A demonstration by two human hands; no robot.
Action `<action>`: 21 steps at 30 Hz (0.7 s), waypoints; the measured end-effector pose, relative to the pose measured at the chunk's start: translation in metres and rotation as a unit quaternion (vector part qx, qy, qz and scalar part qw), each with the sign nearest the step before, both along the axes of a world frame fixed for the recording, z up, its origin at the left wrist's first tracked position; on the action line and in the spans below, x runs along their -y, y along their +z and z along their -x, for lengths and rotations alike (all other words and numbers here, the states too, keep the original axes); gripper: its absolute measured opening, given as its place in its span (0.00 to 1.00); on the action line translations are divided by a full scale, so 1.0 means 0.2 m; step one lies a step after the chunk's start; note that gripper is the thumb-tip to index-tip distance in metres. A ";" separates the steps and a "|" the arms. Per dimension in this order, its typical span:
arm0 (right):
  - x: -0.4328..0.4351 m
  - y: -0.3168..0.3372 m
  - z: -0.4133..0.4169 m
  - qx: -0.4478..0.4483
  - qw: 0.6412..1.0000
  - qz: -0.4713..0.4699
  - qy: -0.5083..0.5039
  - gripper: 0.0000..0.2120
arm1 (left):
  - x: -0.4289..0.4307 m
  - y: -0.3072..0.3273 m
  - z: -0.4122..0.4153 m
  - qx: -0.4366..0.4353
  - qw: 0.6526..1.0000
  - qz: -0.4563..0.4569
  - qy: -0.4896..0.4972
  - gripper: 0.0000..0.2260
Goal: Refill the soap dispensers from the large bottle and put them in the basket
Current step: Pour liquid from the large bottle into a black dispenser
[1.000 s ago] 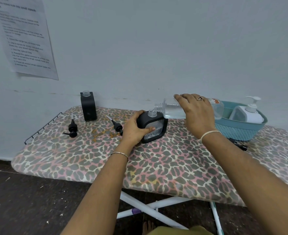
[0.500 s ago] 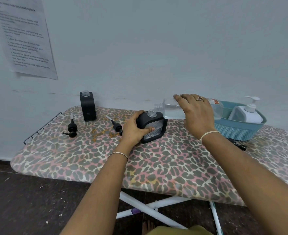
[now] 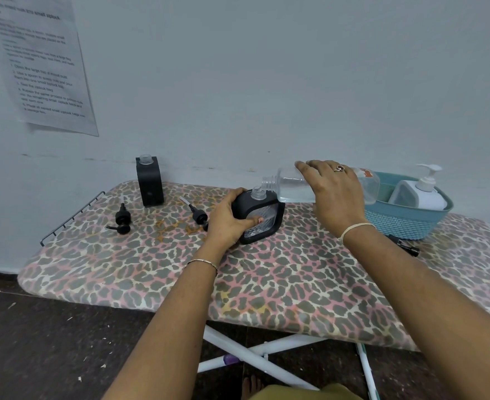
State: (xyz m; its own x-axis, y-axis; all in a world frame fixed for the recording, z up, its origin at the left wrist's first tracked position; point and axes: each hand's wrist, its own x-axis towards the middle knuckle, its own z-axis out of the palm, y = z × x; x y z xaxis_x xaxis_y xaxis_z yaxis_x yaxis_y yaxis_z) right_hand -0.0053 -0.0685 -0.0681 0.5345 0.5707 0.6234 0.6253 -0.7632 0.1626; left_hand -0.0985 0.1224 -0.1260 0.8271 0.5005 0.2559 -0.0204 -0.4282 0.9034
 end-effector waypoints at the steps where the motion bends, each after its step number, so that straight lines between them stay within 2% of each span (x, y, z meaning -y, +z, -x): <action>1: 0.00 0.00 0.00 -0.001 1.000 0.000 0.000 0.36 | 0.00 0.00 0.00 0.001 1.000 -0.001 0.000 0.32; 21: 0.00 -0.01 0.00 -0.020 1.000 -0.003 -0.004 0.39 | 0.00 0.00 0.00 -0.001 1.000 0.009 -0.004 0.31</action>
State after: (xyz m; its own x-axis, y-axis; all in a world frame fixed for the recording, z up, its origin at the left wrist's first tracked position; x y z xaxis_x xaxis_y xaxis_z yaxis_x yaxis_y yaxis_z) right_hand -0.0061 -0.0693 -0.0698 0.5637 0.5623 0.6050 0.6244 -0.7696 0.1335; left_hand -0.0985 0.1223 -0.1256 0.8314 0.4983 0.2458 -0.0223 -0.4122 0.9108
